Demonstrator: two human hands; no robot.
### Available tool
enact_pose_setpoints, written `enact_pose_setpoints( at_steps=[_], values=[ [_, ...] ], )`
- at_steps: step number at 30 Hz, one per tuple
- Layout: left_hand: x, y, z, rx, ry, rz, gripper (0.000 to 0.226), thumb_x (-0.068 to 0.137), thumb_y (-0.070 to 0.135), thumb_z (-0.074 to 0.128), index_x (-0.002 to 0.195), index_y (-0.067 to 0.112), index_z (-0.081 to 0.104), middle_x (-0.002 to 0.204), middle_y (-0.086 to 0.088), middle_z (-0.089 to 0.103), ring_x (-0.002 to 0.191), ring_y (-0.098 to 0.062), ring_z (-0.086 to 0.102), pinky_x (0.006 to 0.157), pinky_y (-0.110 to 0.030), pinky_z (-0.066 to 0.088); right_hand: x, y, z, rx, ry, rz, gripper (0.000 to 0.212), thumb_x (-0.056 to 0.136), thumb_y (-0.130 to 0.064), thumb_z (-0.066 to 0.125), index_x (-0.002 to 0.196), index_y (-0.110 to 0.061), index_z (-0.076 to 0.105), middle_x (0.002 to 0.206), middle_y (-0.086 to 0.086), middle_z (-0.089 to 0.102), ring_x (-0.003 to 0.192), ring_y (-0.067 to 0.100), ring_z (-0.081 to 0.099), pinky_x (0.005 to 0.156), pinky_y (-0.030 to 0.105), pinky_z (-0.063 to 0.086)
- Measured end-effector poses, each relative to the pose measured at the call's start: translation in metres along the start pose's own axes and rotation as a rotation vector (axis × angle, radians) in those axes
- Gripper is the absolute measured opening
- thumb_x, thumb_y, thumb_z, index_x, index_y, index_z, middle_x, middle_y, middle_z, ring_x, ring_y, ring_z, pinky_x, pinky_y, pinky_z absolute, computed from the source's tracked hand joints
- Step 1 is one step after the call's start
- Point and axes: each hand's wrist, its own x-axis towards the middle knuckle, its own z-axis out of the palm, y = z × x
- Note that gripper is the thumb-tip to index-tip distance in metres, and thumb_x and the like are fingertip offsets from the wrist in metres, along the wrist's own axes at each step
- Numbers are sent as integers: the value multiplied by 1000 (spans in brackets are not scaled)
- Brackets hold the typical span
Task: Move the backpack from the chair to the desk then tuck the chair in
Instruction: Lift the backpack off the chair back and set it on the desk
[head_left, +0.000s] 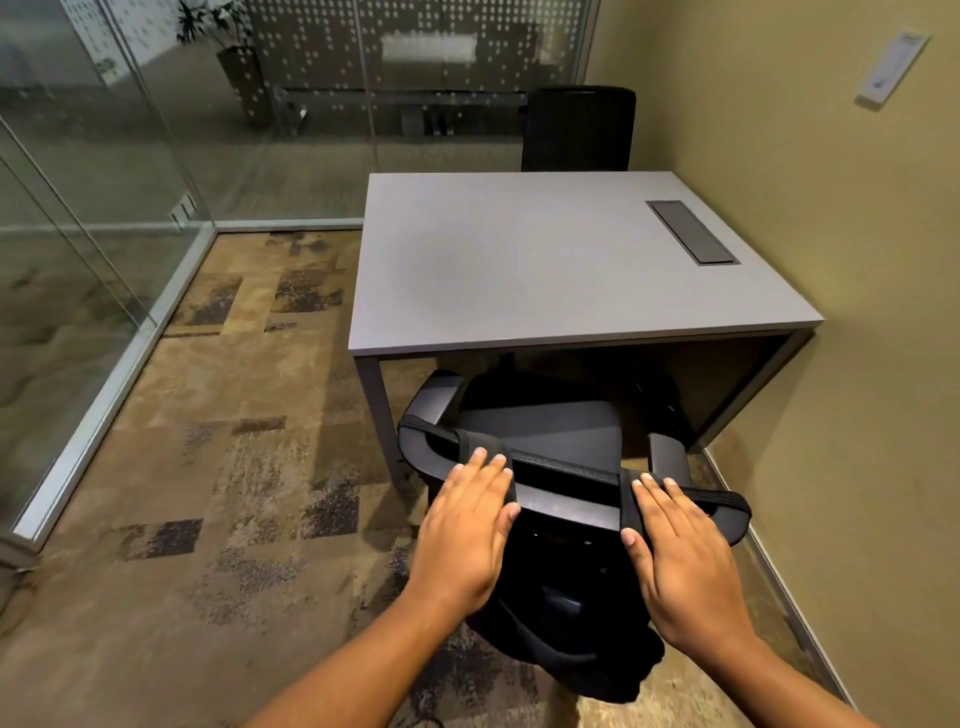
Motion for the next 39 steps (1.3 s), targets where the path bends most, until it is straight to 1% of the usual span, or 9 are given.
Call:
enact_pose_setpoints(
  at_steps=[3,13,15,18,21,28,33,35,39],
  values=[
    [-16,2,-3,-68,28,79,49,103,41,27,134,15,53,143,4,49,141,-8,28,115,-29,21,1,-1,0,1,8,-3,63,98,-55,20,147,-19,35,152,-2,38,145,10,19,114,33,21],
    [-22,-2,-4,-294,328,-410,22,91,25,65,110,15,58,104,7,50,97,-5,49,85,-17,39,2,2,3,11,13,-8,65,97,-57,19,146,-19,37,152,-2,39,144,11,20,112,36,25],
    [-17,-2,-4,-379,300,-554,22,87,26,69,101,19,54,99,8,53,91,-2,51,79,-16,41,2,1,3,12,17,-5,65,97,-57,19,146,-18,38,151,-2,40,144,12,22,111,35,24],
    [-11,-6,2,-655,90,-747,20,88,39,64,91,22,54,89,3,64,83,-13,62,74,-34,53,2,1,2,13,20,-8,66,96,-57,19,145,-17,40,149,0,43,143,15,25,110,33,22],
    [-12,-7,2,-761,-15,-710,38,90,47,56,74,13,48,68,-10,53,62,-18,50,56,-37,41,2,2,3,27,16,-5,67,96,-58,18,145,-18,39,150,-1,41,143,13,23,110,34,23],
    [-6,-9,-12,-680,24,-705,42,95,27,58,57,17,45,44,13,36,44,-4,34,46,-21,28,5,13,0,51,-12,-27,66,95,-59,19,146,-22,37,151,-5,39,143,10,22,107,34,26],
    [-17,-26,-19,-685,91,-765,45,94,28,60,60,1,47,46,10,32,46,-10,31,53,-29,33,9,26,-5,82,-22,-23,68,94,-62,17,145,-23,39,150,-5,40,142,10,26,106,38,31],
    [-25,-34,-22,-729,122,-814,47,94,29,60,55,10,43,45,12,29,45,-9,29,56,-33,38,9,32,-7,106,-24,-23,68,94,-63,16,145,-24,40,150,-6,40,142,11,26,106,41,33],
    [-35,-39,-30,-889,233,-907,47,92,33,61,69,-6,49,64,-8,49,57,-17,44,60,-36,36,11,40,-10,145,-33,-39,68,94,-63,17,145,-23,39,150,-7,39,142,10,26,107,42,33]
  ],
)
